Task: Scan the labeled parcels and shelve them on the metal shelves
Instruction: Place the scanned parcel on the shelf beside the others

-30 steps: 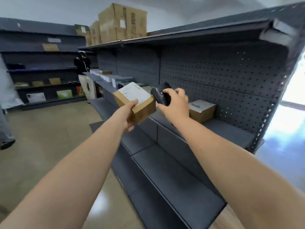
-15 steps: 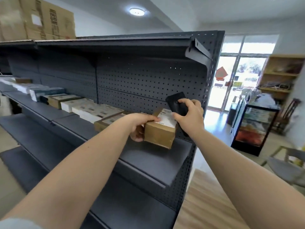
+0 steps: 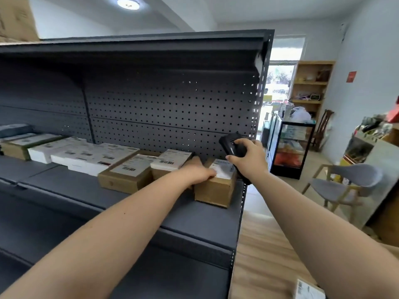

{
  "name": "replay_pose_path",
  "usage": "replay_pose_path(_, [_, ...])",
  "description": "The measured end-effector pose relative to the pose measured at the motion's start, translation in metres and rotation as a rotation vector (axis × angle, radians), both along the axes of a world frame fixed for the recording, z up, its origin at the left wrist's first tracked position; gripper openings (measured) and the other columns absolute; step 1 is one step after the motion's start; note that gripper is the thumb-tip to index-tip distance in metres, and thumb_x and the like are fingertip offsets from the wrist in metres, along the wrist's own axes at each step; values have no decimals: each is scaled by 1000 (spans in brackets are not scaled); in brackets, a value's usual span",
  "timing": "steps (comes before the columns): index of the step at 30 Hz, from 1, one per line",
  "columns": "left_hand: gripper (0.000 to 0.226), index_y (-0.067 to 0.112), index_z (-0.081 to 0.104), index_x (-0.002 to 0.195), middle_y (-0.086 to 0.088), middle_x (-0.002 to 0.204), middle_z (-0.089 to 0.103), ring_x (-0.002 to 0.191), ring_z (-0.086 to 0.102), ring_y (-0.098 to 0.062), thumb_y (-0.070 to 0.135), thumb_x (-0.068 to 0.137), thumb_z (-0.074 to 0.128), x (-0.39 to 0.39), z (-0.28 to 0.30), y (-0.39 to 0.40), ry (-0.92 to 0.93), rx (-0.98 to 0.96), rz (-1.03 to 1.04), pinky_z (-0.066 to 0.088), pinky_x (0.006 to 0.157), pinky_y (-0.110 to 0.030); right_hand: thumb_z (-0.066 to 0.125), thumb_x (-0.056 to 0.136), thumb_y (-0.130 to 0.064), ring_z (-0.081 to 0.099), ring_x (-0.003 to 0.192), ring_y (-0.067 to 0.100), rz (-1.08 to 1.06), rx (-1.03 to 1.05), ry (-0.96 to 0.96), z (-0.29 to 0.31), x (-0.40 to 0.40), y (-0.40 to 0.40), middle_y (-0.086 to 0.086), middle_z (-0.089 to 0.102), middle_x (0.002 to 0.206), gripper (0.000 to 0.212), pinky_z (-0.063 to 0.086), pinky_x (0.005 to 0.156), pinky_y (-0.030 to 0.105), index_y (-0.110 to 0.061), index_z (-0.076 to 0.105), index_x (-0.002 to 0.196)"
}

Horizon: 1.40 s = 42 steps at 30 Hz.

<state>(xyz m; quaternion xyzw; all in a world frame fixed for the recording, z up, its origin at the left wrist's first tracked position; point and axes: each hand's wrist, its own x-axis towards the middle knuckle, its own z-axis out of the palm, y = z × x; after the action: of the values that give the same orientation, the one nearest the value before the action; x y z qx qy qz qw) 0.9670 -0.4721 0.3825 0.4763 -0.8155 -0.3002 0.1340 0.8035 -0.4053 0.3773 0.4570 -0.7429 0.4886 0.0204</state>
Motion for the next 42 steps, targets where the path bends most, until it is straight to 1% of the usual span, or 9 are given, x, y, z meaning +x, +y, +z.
replay_pose_path(4, [53,21,38,143,-9,136,49,123,45,-30,45,98,49,8,-16,11,-131,-845,-312,41,97,-43,80,76,-35,47,115,27,-107,15,21,-4,9,3,-3,45,117,48,43,99,46,-34,60,119])
replay_pose_path(6, [58,22,41,143,-7,136,51,127,42,-30,56,96,45,8,-29,18,-212,-1004,-452,32,102,-47,80,77,-33,44,116,27,-169,27,11,-6,14,7,0,45,119,47,42,98,44,-32,60,120])
replay_pose_path(9, [66,22,37,148,-7,136,51,127,43,-30,59,94,48,7,-50,15,-276,-1021,-504,26,106,-53,79,76,-35,45,116,27,-262,-1,15,-14,21,14,-2,45,117,47,44,97,47,-34,60,119])
replay_pose_path(16, [57,20,32,147,-9,143,46,134,38,-31,47,100,48,24,-54,-19,-308,-983,-369,8,115,-63,80,74,-37,43,122,27,-304,-23,11,-27,32,31,-1,43,129,47,41,103,50,-35,61,118])
replay_pose_path(21, [54,23,35,145,-7,144,46,135,38,-29,45,98,51,29,-48,-32,-293,-935,-403,0,115,-67,80,72,-39,48,115,27,-316,19,21,-36,38,44,-5,42,122,48,46,98,50,-39,59,116])
replay_pose_path(26, [59,25,38,144,-6,140,46,131,38,-30,55,94,47,9,-42,-7,-203,-941,-408,17,114,-61,80,73,-35,49,104,23,-357,70,75,-44,42,64,-5,44,108,43,48,91,47,-37,62,112])
replay_pose_path(30, [49,23,45,137,-7,138,43,127,38,-29,47,95,50,-32,-42,50,-184,-1017,-513,25,110,-54,78,77,-37,45,112,25,-496,138,80,-49,33,98,-3,45,114,45,44,93,43,-35,60,118])
replay_pose_path(36, [40,21,50,129,-10,137,40,124,38,-32,38,93,58,-107,-67,150,-70,-765,-565,37,97,-48,76,80,-39,44,114,28,-695,244,58,-78,-11,194,4,45,125,48,44,93,43,-32,58,124])
replay_pose_path(42, [54,22,42,139,-13,144,36,130,37,-35,30,90,64,-166,-154,202,-244,-577,-606,35,101,-53,77,79,-39,45,117,31,-733,434,128,-145,-62,277,6,47,126,49,45,91,46,-29,59,123])
